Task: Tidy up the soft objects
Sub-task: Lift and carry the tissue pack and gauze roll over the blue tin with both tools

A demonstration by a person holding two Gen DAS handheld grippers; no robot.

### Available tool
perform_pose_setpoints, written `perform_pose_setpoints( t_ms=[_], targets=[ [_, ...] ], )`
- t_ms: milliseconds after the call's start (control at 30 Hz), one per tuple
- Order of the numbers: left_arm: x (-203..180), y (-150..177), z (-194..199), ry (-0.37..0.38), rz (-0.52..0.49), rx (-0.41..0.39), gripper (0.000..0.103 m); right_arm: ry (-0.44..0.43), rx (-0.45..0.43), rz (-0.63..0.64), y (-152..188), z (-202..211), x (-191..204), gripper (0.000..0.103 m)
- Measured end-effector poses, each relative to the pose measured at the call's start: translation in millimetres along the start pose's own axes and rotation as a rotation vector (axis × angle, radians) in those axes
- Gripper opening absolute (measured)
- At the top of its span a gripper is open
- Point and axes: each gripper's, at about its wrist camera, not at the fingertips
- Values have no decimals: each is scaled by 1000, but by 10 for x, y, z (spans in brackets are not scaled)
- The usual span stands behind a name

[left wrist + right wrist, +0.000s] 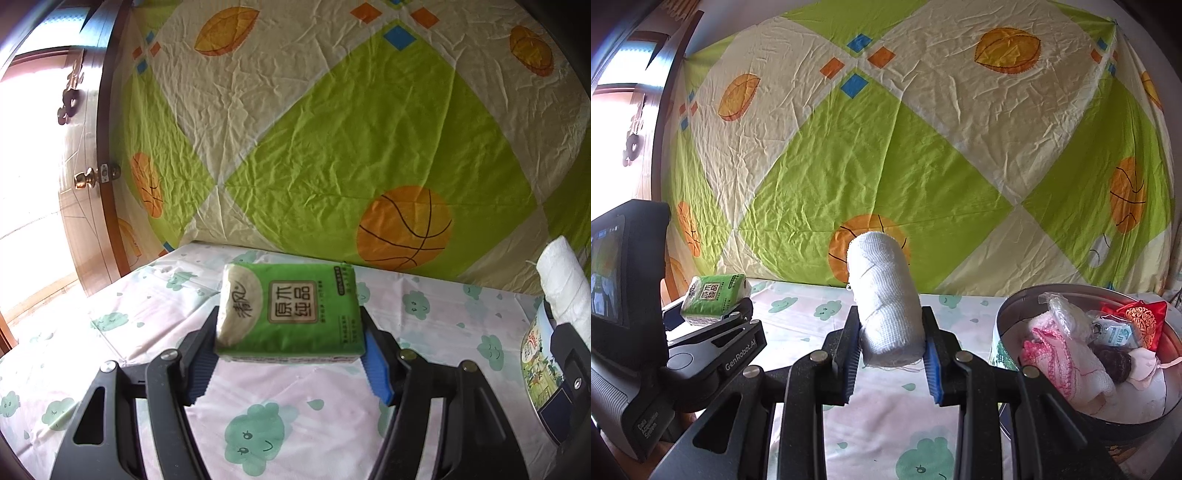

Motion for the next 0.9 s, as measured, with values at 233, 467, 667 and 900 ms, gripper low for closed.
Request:
perform_pose_setpoints(
  t_ms=[233, 467, 667, 900],
  targets=[
    [-16, 11, 79, 7, 1, -11, 68, 1, 0, 0, 8, 30, -16, 33],
    [-44, 26, 127, 12, -5, -20, 68, 12, 6, -4, 35, 87, -69, 33],
    [-71, 42, 180, 13, -12, -35, 68, 21, 12, -9, 44, 106, -120, 33],
    [-91, 55, 233, 8, -14, -50, 68, 30, 19, -16, 50, 131, -192, 33]
  ],
)
Point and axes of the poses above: each gripper's, at about its wrist camera, not at the fingertips, and z roughly against the way its jaws point, x to its left, y to its underside, and after that the axes turned 13 degrees about y, right-handed
